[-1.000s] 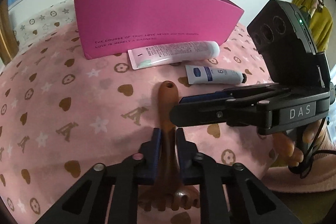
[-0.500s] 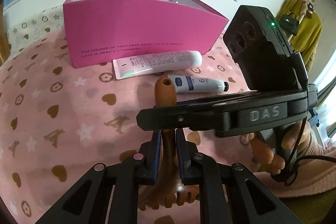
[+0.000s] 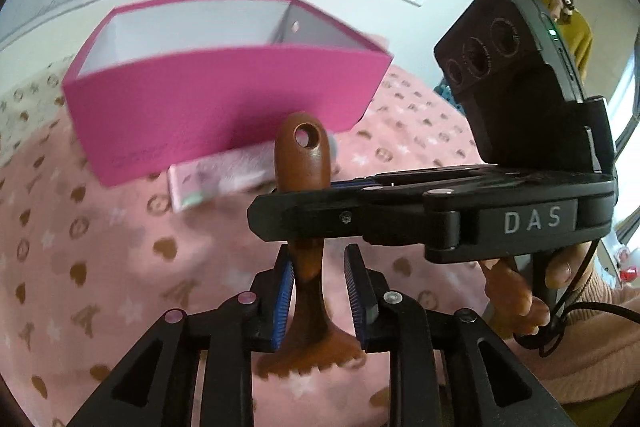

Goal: Organize rigid objects
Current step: 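Grasp the wooden massager handle with the right tool and lift, then carry the wooden massager into the magenta box and release it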

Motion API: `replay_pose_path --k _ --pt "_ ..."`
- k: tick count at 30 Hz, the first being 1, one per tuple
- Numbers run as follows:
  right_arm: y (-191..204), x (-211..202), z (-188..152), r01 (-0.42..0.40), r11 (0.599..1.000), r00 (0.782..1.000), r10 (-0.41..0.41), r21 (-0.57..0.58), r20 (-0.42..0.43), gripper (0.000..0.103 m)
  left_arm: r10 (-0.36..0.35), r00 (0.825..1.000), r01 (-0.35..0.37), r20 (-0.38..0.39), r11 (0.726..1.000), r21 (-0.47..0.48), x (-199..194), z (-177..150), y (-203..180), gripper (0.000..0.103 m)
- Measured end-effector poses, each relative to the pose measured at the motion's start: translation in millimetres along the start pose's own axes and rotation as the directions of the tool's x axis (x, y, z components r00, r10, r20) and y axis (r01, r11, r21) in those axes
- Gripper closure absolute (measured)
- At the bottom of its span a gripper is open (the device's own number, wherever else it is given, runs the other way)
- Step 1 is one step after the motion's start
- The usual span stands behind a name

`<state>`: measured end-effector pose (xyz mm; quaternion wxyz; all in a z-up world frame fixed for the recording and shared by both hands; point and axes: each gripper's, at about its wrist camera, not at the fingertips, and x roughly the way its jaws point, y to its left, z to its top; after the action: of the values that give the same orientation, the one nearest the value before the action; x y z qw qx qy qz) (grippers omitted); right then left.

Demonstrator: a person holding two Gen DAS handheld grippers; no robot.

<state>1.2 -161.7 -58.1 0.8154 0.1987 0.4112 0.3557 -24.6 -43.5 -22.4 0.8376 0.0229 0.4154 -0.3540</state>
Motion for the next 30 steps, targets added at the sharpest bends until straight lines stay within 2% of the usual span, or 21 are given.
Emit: replay_pose_path --k 9,14,21,26,30 --pt "4.3 -53.2 27.5 0.057 0.998 0.991 -0.054 -0.024 0.12 0.085 -0.063 0.996 0.059 0.069 0.996 0.065 -3.9 49.2 -21.9 0.079" --pt "6.8 -84.2 54.4 0.104 0.993 0.976 -0.092 -0.053 0.199 0.085 -0.054 0.993 0.044 0.107 0.994 0.102 -2.3 85.9 -34.3 0.079" --pt "0.3 -119.3 100.3 0.152 0.986 0.951 -0.129 -0.062 0.282 0.085 -0.051 0.987 0.037 0.153 0.995 0.093 14.6 138.2 -25.9 0.079" --pt "-5.8 -128.5 131.8 0.173 0.982 0.942 -0.144 -0.072 0.305 0.085 -0.024 0.982 0.006 0.19 0.996 0.09 17.0 168.0 -20.7 0.079" --pt "-15.2 -121.5 150.5 0.2 0.978 0.94 -0.173 -0.065 0.293 0.085 -0.014 0.985 0.002 0.17 0.998 0.069 33.5 185.9 -12.5 0.079"
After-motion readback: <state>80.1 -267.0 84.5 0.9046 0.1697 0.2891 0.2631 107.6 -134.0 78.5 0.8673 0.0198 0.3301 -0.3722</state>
